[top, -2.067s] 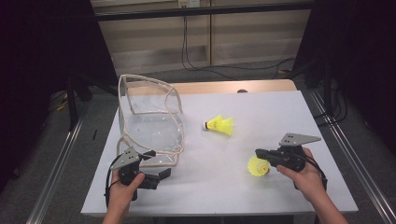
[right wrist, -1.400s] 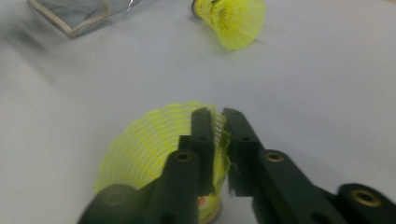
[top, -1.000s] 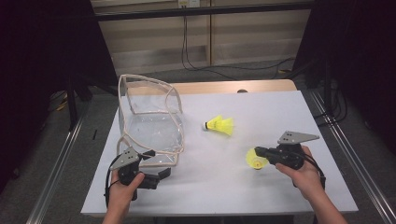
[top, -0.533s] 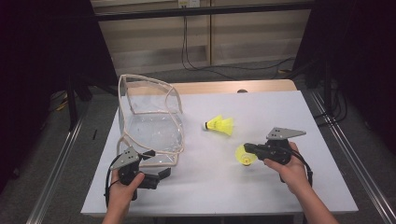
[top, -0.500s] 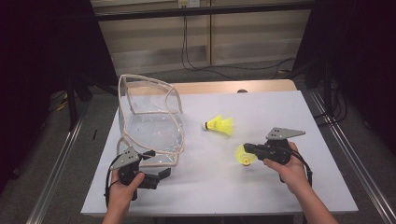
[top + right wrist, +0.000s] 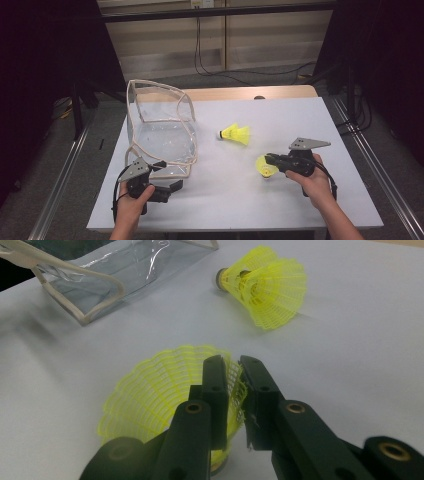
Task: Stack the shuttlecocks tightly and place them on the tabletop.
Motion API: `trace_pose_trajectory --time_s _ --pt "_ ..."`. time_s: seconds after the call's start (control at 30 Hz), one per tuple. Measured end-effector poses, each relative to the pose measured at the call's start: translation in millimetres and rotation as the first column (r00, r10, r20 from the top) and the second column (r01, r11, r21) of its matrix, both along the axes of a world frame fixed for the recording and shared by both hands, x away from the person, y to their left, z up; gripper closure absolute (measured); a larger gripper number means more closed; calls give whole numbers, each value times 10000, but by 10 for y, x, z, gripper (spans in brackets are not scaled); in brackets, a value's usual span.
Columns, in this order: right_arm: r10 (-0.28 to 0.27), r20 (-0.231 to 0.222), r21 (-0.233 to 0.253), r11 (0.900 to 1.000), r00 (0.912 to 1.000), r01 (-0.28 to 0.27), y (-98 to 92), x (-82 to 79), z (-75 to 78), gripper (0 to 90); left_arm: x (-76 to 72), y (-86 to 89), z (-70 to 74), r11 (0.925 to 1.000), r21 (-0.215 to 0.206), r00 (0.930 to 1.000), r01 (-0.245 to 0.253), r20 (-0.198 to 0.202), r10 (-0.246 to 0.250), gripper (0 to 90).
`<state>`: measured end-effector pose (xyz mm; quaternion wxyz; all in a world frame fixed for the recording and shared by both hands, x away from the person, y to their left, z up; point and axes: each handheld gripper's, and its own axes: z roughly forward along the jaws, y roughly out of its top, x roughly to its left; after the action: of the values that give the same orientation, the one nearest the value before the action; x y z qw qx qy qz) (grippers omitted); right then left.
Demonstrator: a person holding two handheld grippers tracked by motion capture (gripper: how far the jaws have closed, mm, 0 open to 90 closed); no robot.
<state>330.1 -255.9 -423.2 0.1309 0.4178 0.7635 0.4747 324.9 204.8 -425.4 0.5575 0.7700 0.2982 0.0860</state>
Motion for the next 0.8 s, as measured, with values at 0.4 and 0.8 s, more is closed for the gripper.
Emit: trace_pose_trajectory --time_s 0.4,0.8 --pt "-634 352 -310 9974 9974 645 -147 -29 32 709 -1 0 0 10000 -34 10000 -37 -11 37 33" --pt "-1133 715 -654 9909 9910 1180 -289 -60 70 610 1 -3 -3 10000 42 10000 7 17 -8 33"
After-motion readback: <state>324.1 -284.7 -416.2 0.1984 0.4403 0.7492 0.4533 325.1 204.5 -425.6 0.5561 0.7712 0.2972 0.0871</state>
